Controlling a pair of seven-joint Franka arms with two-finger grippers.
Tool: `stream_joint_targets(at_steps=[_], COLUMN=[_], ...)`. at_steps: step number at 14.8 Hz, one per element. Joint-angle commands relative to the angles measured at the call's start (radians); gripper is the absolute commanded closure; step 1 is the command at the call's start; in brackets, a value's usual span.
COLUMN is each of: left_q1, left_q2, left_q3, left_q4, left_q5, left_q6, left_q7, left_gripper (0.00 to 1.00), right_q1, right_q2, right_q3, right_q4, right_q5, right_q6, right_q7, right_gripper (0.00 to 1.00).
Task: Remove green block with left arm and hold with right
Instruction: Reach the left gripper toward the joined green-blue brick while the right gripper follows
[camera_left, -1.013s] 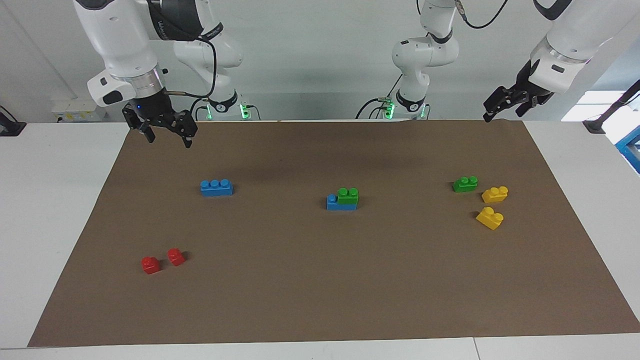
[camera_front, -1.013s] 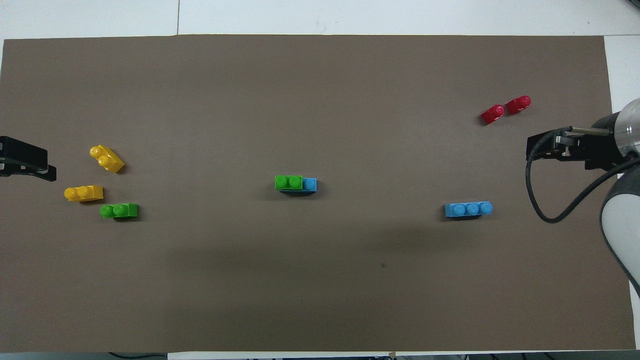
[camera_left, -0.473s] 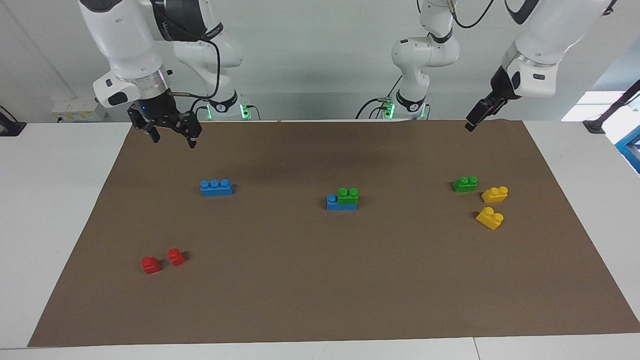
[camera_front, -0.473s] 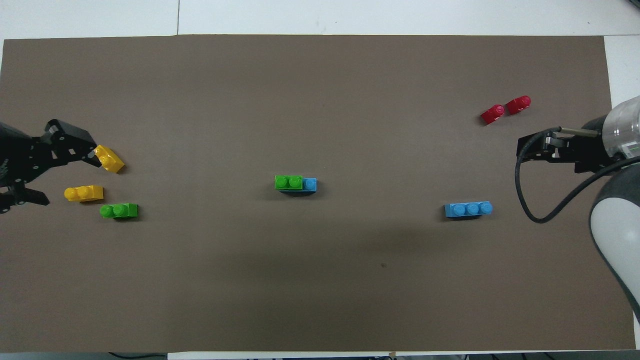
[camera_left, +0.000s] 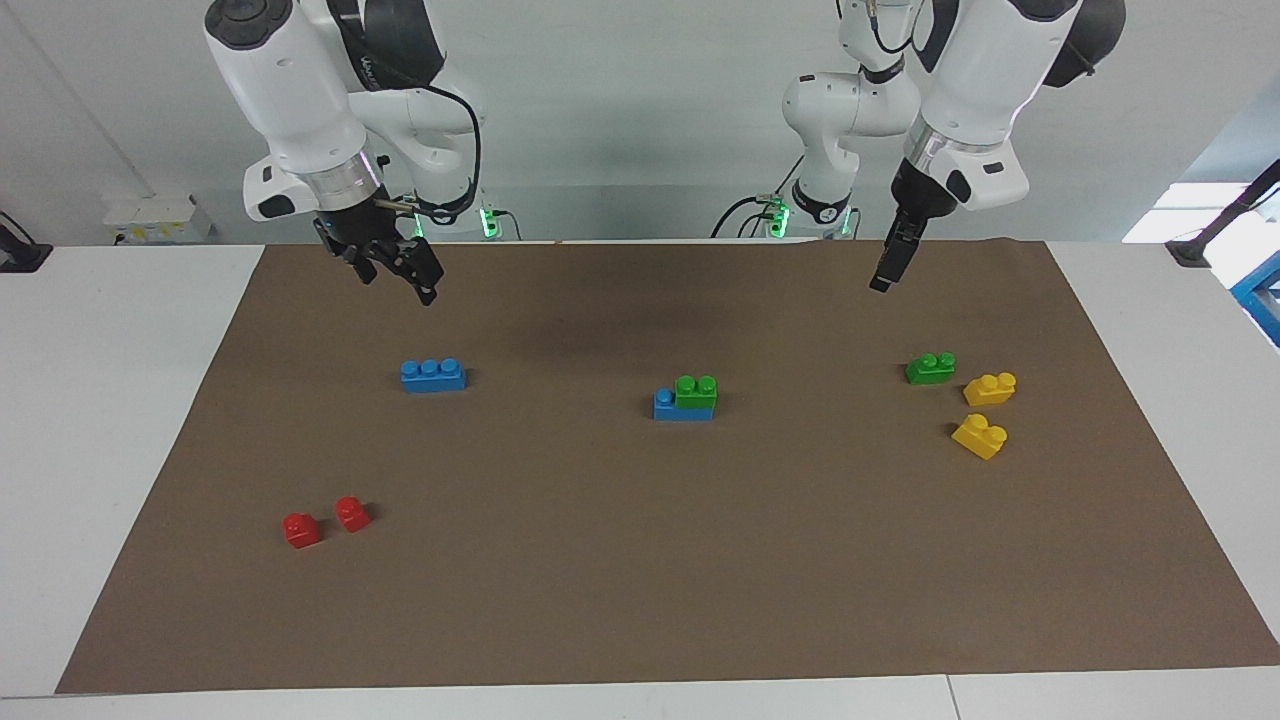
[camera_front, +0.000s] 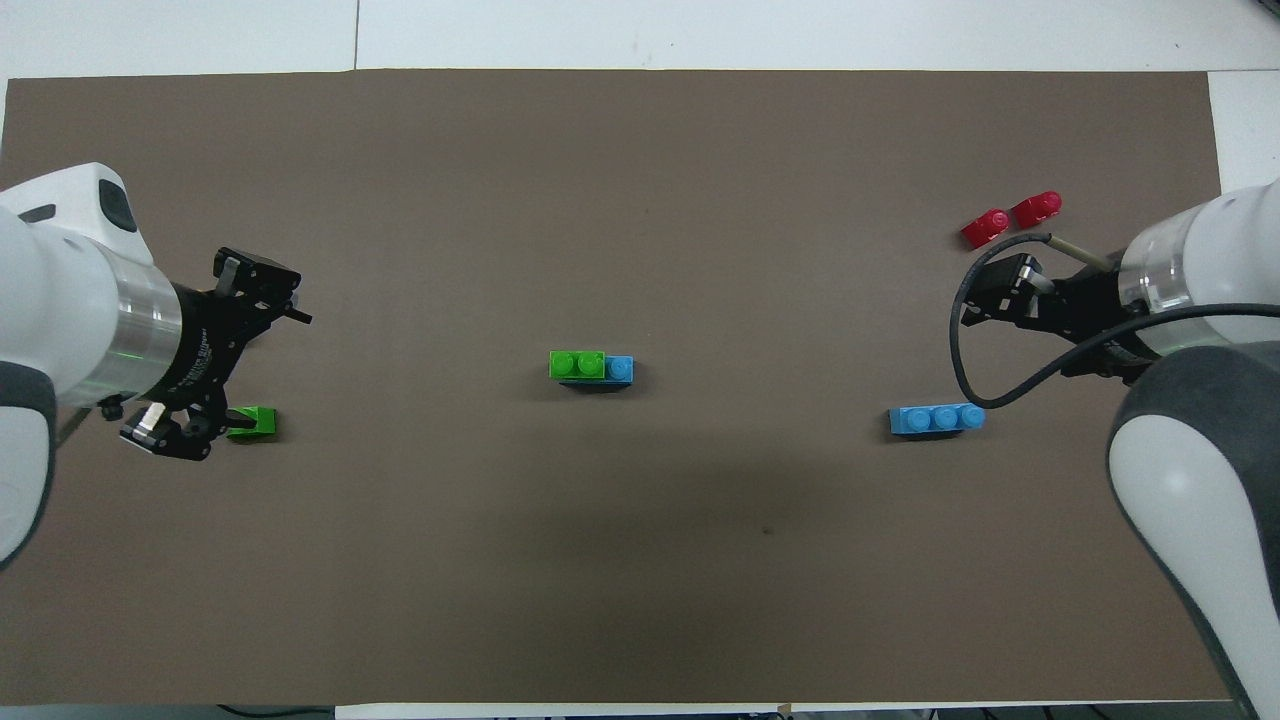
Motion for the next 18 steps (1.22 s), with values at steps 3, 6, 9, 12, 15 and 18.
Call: stream_joint_targets(at_steps=[3,6,9,12,15,18], left_q1=[-0.071,-0.103,-0.142,-0.194,-0.223,-0.226], left_q2=[-0.067,-0.041,-0.017,0.053,0.114,0.152], left_q3=[0.013,0.013,0.013,0.013,0.013,0.013], left_q4=[-0.149,-0.169,-0.197,-0.192,-0.186,-0.188], left_q5=[-0.014,-0.014,-0.014,-0.014,-0.014,-0.014], left_q6=[0.151,0.208,0.275,0.314,0.363,0.401], left_q7=[-0.305,-0.44,-0.514,-0.58,-0.658,-0.709], left_gripper=[0.0,0.0,0.0,0.0,0.0,0.0], right_q1=[0.051,0.094,0.126,0.157,0.198,0.228], right_q2=[0.036,0.085,0.13,0.173,0.229,0.291], right_q3=[0.004,0.004,0.004,0.004,0.004,0.004], right_q4=[-0.038,-0.038,-0.051,-0.077,-0.077,-0.075], right_q5=[0.061,0.098,0.159,0.262,0.314,0.448], right_q6=[0.071,0.113,0.179,0.274,0.349,0.447], right_q7=[0.188,0.321,0.42,0.509,0.634,0.769], right_gripper=[0.0,0.0,0.0,0.0,0.0,0.0])
